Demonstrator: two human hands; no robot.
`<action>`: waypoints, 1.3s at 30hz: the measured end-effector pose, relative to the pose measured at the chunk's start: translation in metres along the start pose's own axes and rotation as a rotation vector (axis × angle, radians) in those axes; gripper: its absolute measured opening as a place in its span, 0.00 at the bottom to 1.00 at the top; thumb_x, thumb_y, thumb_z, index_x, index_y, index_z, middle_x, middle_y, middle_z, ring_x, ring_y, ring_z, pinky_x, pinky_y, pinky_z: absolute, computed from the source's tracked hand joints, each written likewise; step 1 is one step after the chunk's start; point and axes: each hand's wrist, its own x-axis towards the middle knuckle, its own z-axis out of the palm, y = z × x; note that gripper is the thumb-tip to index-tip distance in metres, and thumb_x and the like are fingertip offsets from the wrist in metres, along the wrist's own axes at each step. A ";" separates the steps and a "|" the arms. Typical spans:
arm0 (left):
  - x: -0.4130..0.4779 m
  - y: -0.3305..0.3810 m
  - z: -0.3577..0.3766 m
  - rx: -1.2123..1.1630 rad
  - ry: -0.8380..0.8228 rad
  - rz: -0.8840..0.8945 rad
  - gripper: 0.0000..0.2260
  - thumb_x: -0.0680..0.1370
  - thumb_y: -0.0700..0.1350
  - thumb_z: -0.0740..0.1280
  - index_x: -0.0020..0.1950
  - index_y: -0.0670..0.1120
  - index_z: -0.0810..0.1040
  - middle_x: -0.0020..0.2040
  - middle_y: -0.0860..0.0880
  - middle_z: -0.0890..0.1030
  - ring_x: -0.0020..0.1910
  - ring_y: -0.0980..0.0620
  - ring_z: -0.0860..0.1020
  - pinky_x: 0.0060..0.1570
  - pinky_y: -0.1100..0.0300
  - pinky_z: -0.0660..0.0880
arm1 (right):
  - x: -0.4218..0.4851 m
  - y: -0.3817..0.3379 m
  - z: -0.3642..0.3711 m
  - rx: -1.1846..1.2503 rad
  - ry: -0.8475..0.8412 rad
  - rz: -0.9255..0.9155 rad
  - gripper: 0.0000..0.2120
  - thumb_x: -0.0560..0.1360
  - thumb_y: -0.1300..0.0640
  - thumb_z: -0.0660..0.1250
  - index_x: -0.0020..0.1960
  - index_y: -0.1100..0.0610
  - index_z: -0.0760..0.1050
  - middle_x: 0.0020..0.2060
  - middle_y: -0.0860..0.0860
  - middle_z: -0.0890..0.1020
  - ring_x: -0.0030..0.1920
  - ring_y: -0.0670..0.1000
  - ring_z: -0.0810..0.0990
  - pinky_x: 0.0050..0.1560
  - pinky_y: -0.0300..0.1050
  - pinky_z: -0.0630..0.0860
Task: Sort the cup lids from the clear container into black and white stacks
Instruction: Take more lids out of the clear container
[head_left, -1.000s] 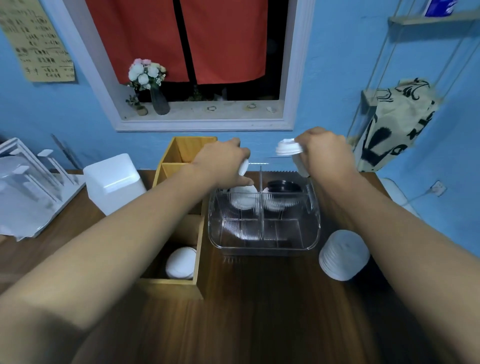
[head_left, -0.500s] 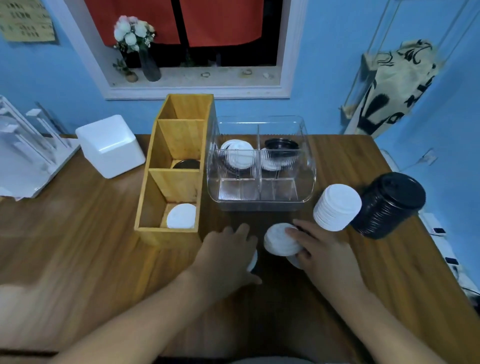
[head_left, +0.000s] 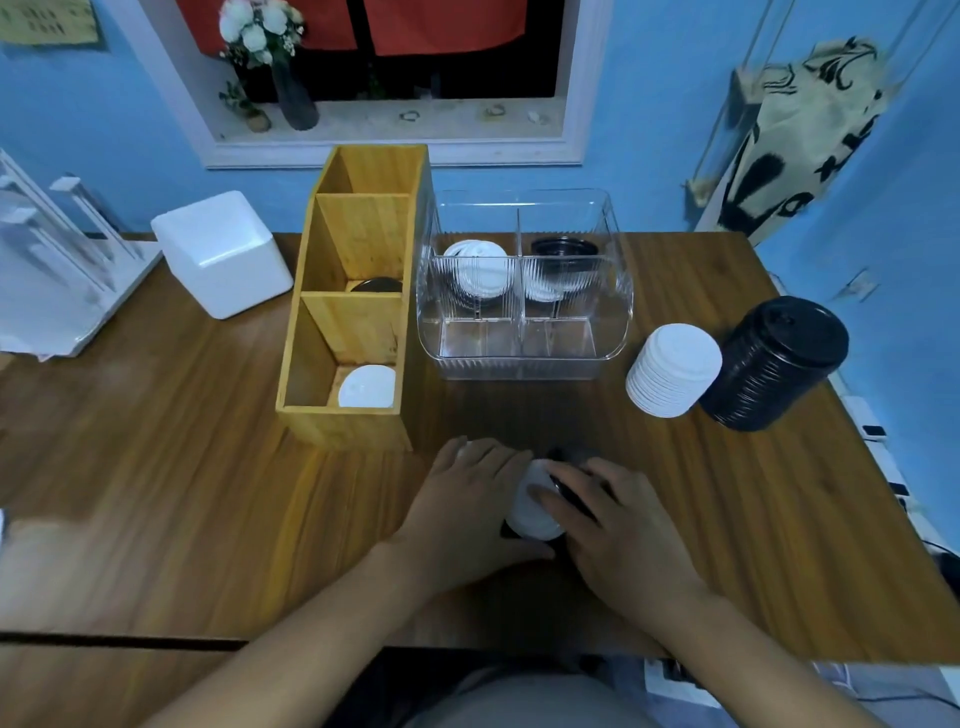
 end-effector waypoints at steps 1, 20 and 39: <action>0.001 0.001 0.003 -0.002 0.006 0.000 0.44 0.71 0.77 0.61 0.79 0.52 0.65 0.74 0.55 0.71 0.75 0.54 0.65 0.78 0.51 0.52 | -0.002 0.001 -0.003 0.029 -0.039 0.007 0.29 0.69 0.54 0.74 0.69 0.53 0.74 0.69 0.53 0.73 0.61 0.59 0.72 0.54 0.54 0.75; 0.060 -0.014 -0.033 0.007 0.048 -0.290 0.42 0.71 0.69 0.72 0.76 0.47 0.65 0.74 0.47 0.72 0.70 0.46 0.73 0.61 0.50 0.75 | 0.016 0.061 -0.024 0.652 -0.235 0.498 0.35 0.70 0.41 0.75 0.73 0.40 0.66 0.62 0.37 0.74 0.63 0.42 0.72 0.60 0.40 0.72; -0.026 -0.011 -0.026 -0.008 -0.003 -0.230 0.28 0.80 0.58 0.67 0.78 0.54 0.64 0.74 0.55 0.67 0.69 0.51 0.71 0.60 0.60 0.75 | -0.016 0.013 -0.011 0.310 -0.114 0.213 0.15 0.79 0.48 0.61 0.61 0.49 0.79 0.63 0.48 0.77 0.60 0.52 0.76 0.49 0.50 0.78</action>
